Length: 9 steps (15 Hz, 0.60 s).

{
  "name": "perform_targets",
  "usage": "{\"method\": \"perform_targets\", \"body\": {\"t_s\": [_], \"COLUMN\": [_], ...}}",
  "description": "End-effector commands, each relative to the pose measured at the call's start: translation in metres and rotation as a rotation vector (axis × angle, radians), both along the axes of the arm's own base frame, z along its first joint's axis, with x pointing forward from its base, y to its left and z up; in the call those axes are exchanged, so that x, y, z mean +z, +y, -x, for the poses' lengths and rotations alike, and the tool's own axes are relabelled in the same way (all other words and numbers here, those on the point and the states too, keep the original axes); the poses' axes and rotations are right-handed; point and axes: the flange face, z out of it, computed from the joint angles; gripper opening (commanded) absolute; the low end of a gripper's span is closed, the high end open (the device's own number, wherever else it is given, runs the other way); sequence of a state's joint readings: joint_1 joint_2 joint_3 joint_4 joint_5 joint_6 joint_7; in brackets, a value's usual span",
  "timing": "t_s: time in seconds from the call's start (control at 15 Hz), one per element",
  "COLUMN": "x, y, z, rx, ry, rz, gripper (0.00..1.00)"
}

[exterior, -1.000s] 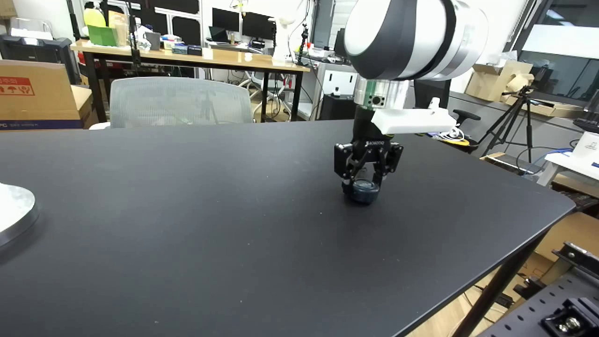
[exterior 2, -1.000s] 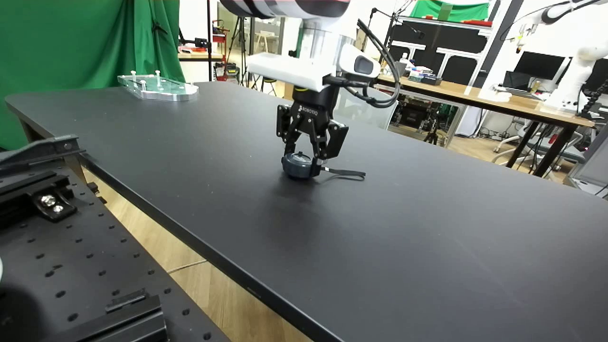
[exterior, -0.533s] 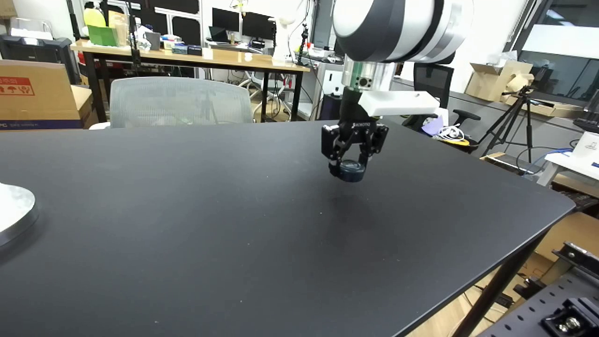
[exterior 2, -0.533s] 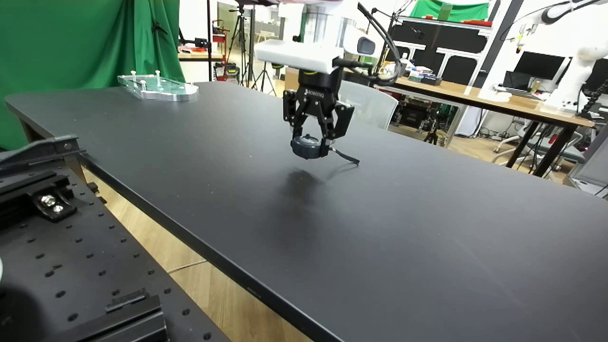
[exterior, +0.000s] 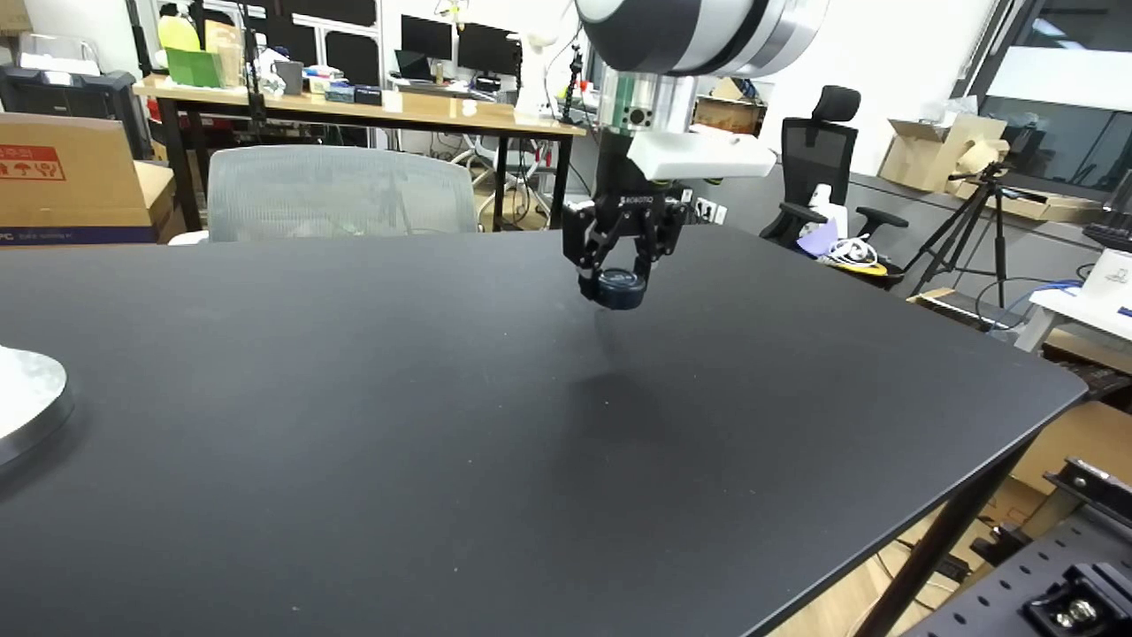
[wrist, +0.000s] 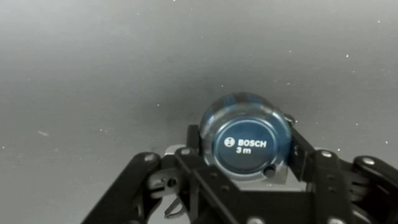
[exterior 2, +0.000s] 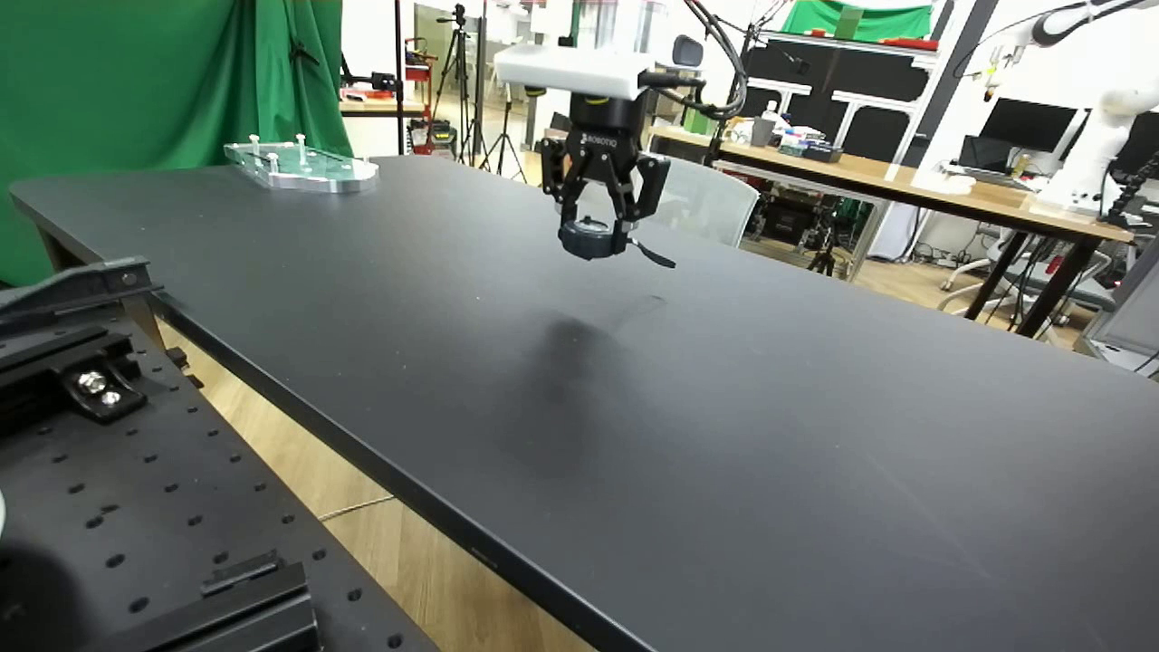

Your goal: Move the measuring tape forward

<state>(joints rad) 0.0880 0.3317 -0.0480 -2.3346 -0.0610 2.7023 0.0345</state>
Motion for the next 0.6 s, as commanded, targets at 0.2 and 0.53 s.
{"method": "perform_targets", "body": {"t_s": [0.2, 0.53], "x": [-0.016, -0.033], "y": [0.016, 0.018], "z": [-0.019, -0.025], "rx": [0.01, 0.013], "ry": [0.039, 0.059], "rz": [0.011, 0.016], "gripper": [0.43, 0.43]}}
